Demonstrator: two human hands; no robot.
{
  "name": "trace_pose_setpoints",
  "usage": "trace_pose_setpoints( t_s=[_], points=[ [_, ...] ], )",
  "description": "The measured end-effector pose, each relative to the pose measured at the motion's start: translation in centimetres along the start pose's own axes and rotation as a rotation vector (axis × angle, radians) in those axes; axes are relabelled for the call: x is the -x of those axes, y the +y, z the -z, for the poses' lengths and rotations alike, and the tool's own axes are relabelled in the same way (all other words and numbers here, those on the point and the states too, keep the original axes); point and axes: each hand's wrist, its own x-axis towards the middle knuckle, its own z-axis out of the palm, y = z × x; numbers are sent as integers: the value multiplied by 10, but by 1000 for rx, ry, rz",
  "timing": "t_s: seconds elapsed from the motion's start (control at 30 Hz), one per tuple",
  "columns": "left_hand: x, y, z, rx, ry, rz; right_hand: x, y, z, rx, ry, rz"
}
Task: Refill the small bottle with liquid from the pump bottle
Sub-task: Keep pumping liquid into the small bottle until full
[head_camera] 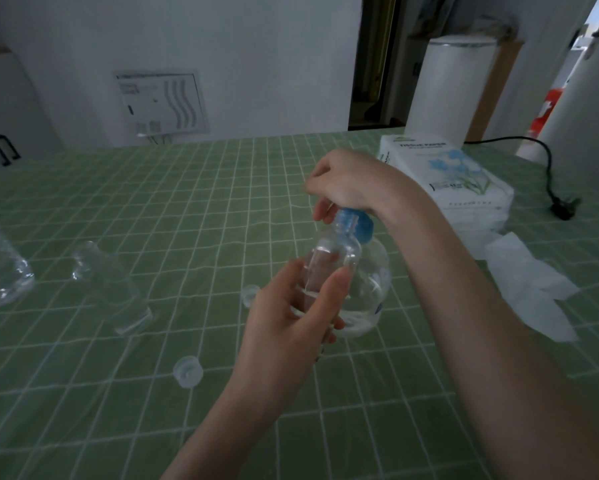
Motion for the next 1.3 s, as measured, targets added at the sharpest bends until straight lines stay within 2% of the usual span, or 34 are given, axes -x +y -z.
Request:
trace_pose_setpoints(
  t_s=[0.13, 0.6, 0.87, 1.3],
  points=[
    [-1, 1, -1, 9, 4, -14, 0, -4, 7, 13, 39, 19],
    [0, -2, 0, -19, 16, 6, 0, 2, -3, -25, -27, -26],
    [-1, 2, -1, 28, -1, -19, 1, -3, 6, -25, 122, 28],
    [1, 0, -1, 9, 19, 14, -1, 2, -4, -9, -7, -17]
  ],
)
